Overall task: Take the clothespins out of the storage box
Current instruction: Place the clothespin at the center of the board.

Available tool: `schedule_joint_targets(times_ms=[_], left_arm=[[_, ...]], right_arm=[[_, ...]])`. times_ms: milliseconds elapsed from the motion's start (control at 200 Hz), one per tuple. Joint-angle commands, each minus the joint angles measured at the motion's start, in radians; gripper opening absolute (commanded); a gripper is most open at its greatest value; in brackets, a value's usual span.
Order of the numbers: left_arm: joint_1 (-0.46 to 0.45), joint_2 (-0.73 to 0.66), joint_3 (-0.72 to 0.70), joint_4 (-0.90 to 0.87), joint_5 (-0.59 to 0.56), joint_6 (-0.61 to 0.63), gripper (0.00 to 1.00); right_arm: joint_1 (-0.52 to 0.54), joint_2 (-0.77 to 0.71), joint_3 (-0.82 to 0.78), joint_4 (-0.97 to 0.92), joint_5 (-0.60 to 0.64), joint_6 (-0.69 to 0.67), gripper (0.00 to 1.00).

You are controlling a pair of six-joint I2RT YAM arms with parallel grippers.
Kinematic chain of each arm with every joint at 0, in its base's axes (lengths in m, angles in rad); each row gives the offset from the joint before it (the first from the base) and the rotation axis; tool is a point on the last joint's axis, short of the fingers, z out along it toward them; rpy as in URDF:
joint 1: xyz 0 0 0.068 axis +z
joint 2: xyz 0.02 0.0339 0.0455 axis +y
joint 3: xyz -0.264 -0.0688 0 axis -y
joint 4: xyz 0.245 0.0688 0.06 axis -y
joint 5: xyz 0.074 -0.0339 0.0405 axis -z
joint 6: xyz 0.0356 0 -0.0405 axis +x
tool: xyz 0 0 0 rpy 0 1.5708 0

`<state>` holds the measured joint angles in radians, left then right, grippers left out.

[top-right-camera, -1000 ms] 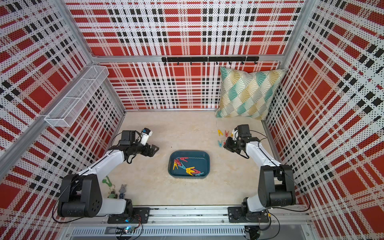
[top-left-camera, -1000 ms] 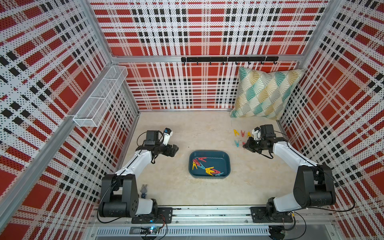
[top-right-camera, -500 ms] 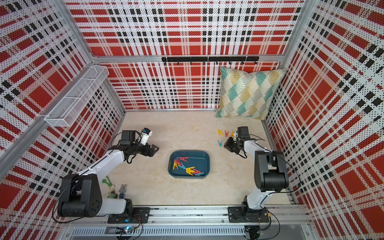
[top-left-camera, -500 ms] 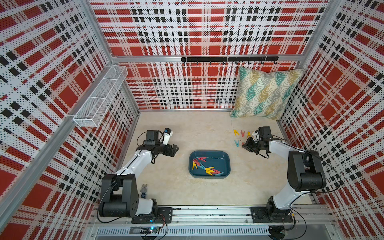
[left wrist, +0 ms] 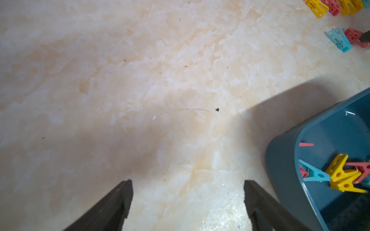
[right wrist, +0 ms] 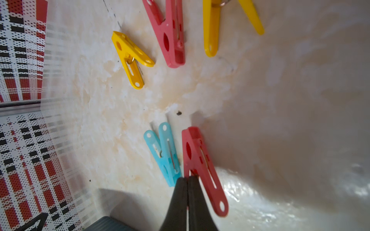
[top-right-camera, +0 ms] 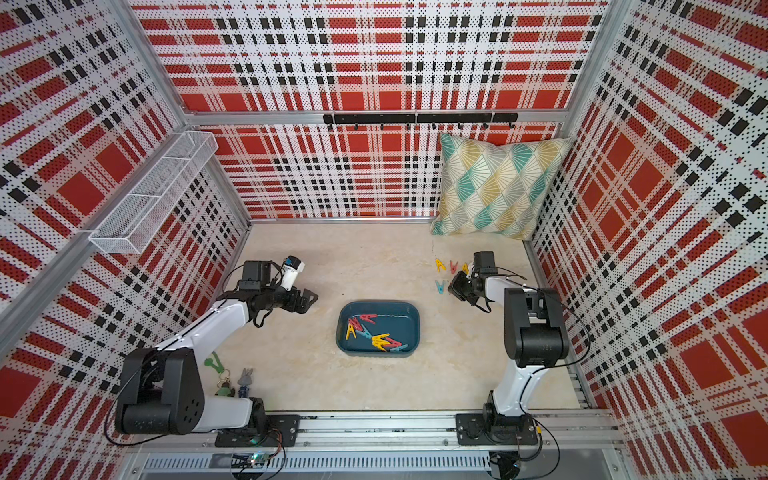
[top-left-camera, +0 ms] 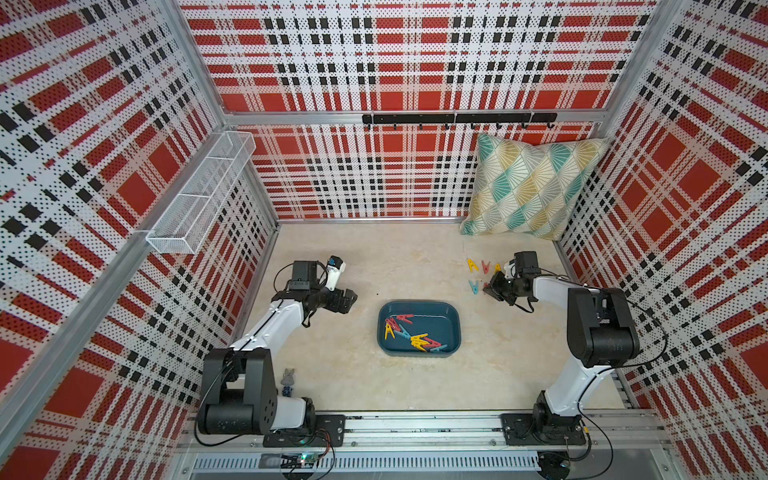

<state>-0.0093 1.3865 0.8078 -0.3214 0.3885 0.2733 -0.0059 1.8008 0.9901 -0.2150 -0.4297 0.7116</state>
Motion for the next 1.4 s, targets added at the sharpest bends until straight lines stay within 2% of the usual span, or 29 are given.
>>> schedule_joint_targets(times_ms=[0,321,481,932,1092,1233,1398], left_arm=[[0.012,-0.015,-0.007,0.012,0.015,0.002,0.92],[0.012,-0.017,-0.006,0.012,0.016,0.003,0.92],[0.011,-0.018,-0.006,0.013,0.018,0.002,0.92],[0.01,-0.017,-0.006,0.012,0.02,0.003,0.92],[0.01,-0.015,-0.006,0.013,0.018,0.003,0.92],[0.011,-0.015,-0.004,0.013,0.014,0.003,0.92],[0.011,-0.017,-0.004,0.012,0.012,0.001,0.92]], right_arm=[[-0.006,0.023,0.016,0.016,0.01,0.006,0.09],[-0.006,0.018,0.012,0.017,-0.013,0.013,0.15],[-0.006,-0.018,0.007,-0.006,-0.006,0.008,0.21],[0.016,-0.252,0.053,-0.187,0.012,-0.05,0.34],[0.137,-0.318,0.121,-0.293,0.098,-0.123,0.34],[0.298,-0.337,0.167,-0.344,0.193,-0.211,0.33],[0.477,-0.306,0.214,-0.378,0.248,-0.323,0.33]])
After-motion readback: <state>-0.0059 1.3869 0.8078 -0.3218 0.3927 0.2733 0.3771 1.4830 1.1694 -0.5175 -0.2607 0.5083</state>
